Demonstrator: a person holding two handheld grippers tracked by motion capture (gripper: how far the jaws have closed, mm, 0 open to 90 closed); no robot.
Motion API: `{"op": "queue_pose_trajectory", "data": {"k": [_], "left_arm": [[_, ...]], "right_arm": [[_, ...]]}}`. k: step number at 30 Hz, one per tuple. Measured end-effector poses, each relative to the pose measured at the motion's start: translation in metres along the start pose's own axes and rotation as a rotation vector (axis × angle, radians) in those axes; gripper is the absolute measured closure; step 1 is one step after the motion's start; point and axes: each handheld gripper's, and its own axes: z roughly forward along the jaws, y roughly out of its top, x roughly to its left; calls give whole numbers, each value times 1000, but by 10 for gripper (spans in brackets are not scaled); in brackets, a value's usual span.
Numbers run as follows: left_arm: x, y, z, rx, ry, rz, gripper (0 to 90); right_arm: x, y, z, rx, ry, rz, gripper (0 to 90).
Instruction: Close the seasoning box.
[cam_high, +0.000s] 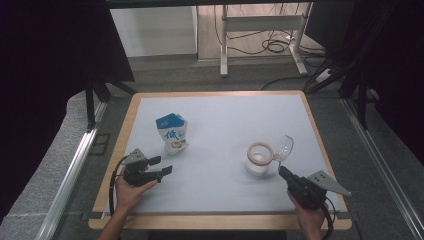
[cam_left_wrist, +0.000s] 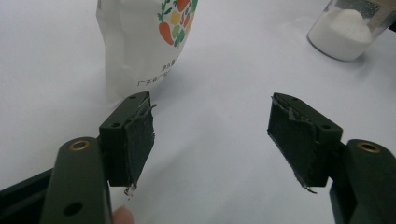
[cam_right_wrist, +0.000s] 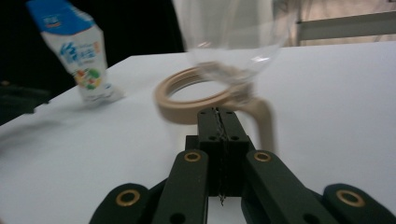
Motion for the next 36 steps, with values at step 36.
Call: {"op": "queue_pose_trajectory", "data": {"k": [36], "left_arm": [[0,-3,3,6,-16,-5,306]], "right_arm": [[-32,33,24,-61,-92,20,899]]}}
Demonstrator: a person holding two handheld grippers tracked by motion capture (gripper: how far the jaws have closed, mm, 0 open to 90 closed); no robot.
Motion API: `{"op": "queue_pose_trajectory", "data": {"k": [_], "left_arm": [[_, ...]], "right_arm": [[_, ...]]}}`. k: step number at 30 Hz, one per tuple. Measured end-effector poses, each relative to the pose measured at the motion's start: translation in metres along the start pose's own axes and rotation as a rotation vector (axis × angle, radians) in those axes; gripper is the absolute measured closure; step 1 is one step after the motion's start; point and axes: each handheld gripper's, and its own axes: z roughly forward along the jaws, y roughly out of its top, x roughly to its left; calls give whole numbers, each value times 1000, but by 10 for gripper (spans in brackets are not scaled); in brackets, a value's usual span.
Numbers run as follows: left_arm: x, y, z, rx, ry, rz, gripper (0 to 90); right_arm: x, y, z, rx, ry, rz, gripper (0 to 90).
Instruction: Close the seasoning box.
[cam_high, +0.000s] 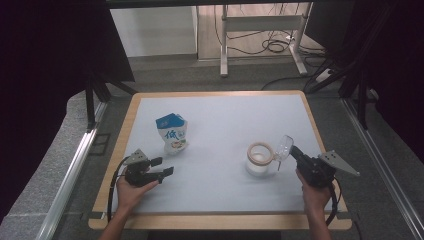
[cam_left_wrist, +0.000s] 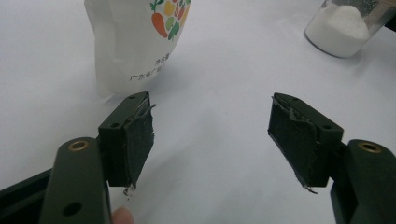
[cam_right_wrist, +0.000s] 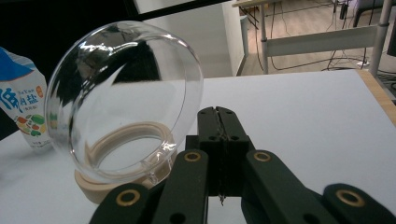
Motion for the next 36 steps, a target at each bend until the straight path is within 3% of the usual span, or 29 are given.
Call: {"op": "queue_pose_trajectory", "data": {"k": [27,36], "left_arm": [[-3,-1,2,5,-11,1,307],[-3,-2,4,11,-17,-1,307]], "right_arm": [[15,6,7,-9,29,-28,899],[39,3,30,36,101,-63,898]]}}
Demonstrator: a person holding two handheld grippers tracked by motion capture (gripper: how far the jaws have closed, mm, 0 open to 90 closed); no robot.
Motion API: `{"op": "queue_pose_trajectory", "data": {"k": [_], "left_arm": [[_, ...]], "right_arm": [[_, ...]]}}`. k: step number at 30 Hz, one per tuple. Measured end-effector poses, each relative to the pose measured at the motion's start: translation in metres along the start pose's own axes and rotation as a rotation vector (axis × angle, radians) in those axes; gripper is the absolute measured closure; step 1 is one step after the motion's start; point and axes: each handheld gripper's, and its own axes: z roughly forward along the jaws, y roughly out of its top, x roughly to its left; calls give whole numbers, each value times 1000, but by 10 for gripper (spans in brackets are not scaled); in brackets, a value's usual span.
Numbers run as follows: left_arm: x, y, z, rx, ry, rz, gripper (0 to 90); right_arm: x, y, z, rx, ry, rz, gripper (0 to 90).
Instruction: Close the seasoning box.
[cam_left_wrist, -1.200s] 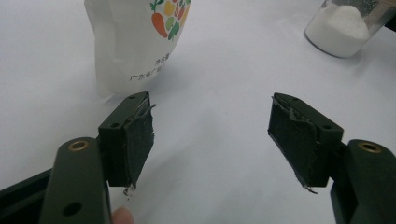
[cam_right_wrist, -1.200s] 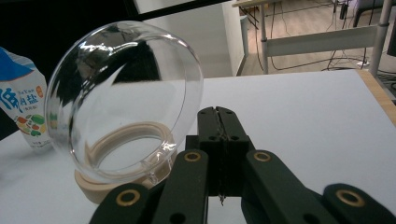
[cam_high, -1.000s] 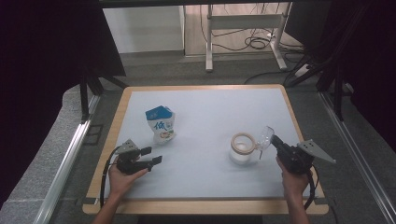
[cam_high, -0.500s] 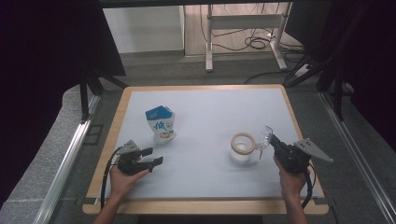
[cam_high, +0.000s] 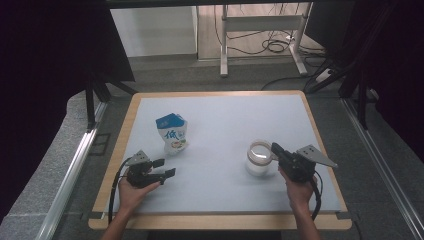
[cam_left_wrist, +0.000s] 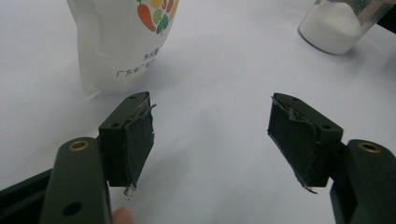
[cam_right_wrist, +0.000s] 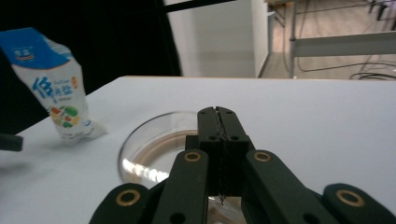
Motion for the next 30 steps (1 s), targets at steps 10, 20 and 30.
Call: {"op": "queue_pose_trajectory", "data": {"k": [10,20,30], "left_arm": [[0,0,-1,-1,5,1,308],[2,-1,-1,2,18,2,311],[4,-2,0,2,19,-5,311]], "right_arm": [[6,0,4,16,43,-6,898],[-18,0,-11,6,36,13,836],[-50,-12,-19,47,-16,47,712]]}}
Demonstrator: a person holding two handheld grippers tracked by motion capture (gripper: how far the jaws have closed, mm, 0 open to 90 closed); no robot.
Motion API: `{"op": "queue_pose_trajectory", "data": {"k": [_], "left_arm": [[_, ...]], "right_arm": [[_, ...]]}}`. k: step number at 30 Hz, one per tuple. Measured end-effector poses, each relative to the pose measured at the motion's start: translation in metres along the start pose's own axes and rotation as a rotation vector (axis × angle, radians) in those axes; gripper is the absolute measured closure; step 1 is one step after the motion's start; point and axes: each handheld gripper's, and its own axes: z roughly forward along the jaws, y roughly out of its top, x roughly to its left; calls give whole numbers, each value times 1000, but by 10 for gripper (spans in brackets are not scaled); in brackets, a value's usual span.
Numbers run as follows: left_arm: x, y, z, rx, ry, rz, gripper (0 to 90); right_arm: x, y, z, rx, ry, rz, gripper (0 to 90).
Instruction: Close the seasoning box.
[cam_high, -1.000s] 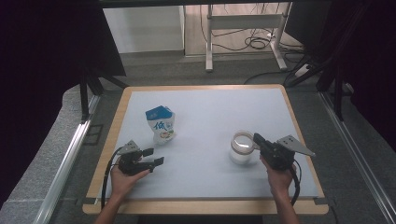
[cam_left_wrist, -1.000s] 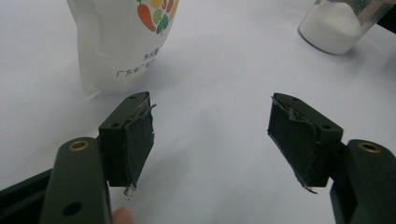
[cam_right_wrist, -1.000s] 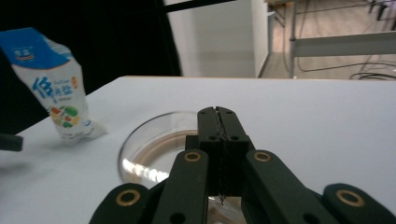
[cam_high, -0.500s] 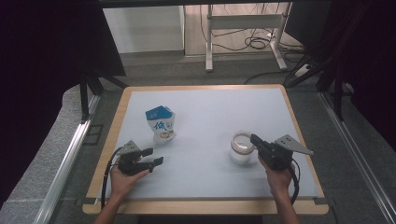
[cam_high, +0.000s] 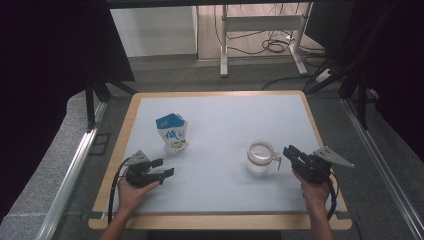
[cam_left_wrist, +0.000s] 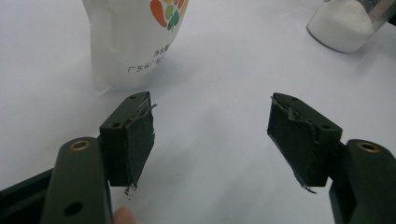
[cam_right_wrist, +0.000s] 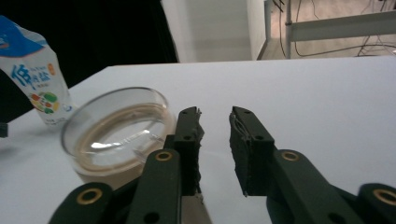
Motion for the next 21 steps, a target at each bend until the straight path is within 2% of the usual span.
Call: {"op": "queue_pose_trajectory", "data": {"k": [4,11,15,18,21], "left_arm": [[0,-1,2,4,-1,-3,311],[2,-1,2,9,7,1,312],[3,-1,3,13,10,1,312],[3,-1,3,17,11,3,313],[3,-2,3,18,11,4,315]], "right_arm": [[-10,-5,1,26,-36,3,656],[-25,-16,8,113,-116,-13,505],[-30,-21,13,165,-138,-26,429],[-31,-25,16,203,-157,-48,414],[-32,-28,19,232,-154,-53,403]]}}
